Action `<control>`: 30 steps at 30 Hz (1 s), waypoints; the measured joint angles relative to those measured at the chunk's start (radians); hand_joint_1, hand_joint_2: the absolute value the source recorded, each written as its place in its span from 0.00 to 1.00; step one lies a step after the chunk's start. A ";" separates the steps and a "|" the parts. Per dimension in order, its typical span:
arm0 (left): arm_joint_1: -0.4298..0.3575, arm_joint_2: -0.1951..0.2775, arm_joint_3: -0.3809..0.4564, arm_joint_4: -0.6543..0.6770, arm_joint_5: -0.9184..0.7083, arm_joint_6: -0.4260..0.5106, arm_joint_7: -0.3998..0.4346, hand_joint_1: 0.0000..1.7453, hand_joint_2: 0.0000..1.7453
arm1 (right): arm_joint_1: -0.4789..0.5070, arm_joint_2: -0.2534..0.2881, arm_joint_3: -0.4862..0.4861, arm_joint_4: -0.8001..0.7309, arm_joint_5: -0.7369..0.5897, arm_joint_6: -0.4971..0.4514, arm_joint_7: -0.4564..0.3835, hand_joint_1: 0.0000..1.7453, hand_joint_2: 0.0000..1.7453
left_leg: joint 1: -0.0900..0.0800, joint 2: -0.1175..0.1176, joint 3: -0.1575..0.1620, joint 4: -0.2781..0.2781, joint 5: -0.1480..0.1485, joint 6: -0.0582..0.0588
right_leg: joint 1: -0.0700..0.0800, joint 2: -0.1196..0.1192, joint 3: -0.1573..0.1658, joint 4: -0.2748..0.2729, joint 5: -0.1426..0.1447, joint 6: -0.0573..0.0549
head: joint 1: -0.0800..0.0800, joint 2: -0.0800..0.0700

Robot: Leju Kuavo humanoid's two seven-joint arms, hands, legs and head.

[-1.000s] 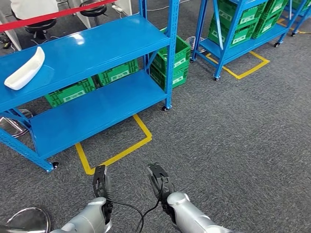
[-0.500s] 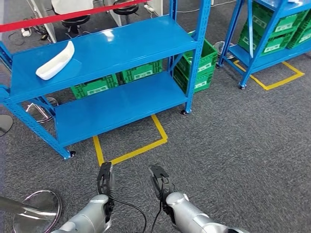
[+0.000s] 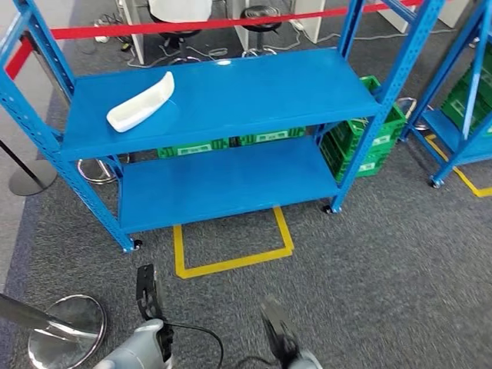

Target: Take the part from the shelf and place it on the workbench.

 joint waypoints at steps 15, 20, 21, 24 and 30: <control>0.033 0.008 0.019 -0.011 0.047 0.013 -0.175 0.00 0.00 | 0.060 -0.070 -0.048 0.009 -0.022 -0.001 -0.119 0.00 0.00 | -0.003 0.047 -0.274 0.110 0.026 -0.041 | -0.005 0.026 0.254 -0.119 -0.037 -0.045 | -0.002 0.000; 0.034 0.001 -0.006 -0.006 0.022 0.010 -0.109 0.00 0.00 | 0.057 -0.088 -0.064 0.015 -0.038 0.007 -0.090 0.00 0.00 | -0.007 0.052 -0.277 0.017 0.236 -0.005 | -0.002 0.026 0.289 -0.114 -0.111 -0.011 | -0.002 0.000; 0.025 -0.004 -0.018 -0.006 0.010 0.011 -0.091 0.00 0.00 | 0.055 -0.094 -0.071 0.015 -0.048 0.007 -0.085 0.00 0.00 | -0.007 0.050 -0.271 0.017 0.229 0.003 | -0.003 0.023 0.287 -0.098 -0.124 -0.005 | 0.000 0.000; 0.004 -0.027 -0.059 -0.002 -0.023 0.019 -0.032 0.00 0.00 | 0.066 -0.121 -0.100 0.018 -0.087 0.011 -0.082 0.00 0.00 | -0.007 0.045 -0.247 0.015 0.204 0.021 | -0.002 0.018 0.190 0.081 -0.200 0.004 | 0.006 0.000; -0.018 -0.064 -0.249 0.016 0.178 0.045 0.094 0.00 0.00 | 0.148 -0.179 -0.174 0.033 -0.169 0.005 -0.075 0.00 0.00 | -0.018 0.028 -0.184 0.016 0.153 0.022 | 0.007 0.017 0.124 0.005 -0.026 -0.016 | 0.008 0.000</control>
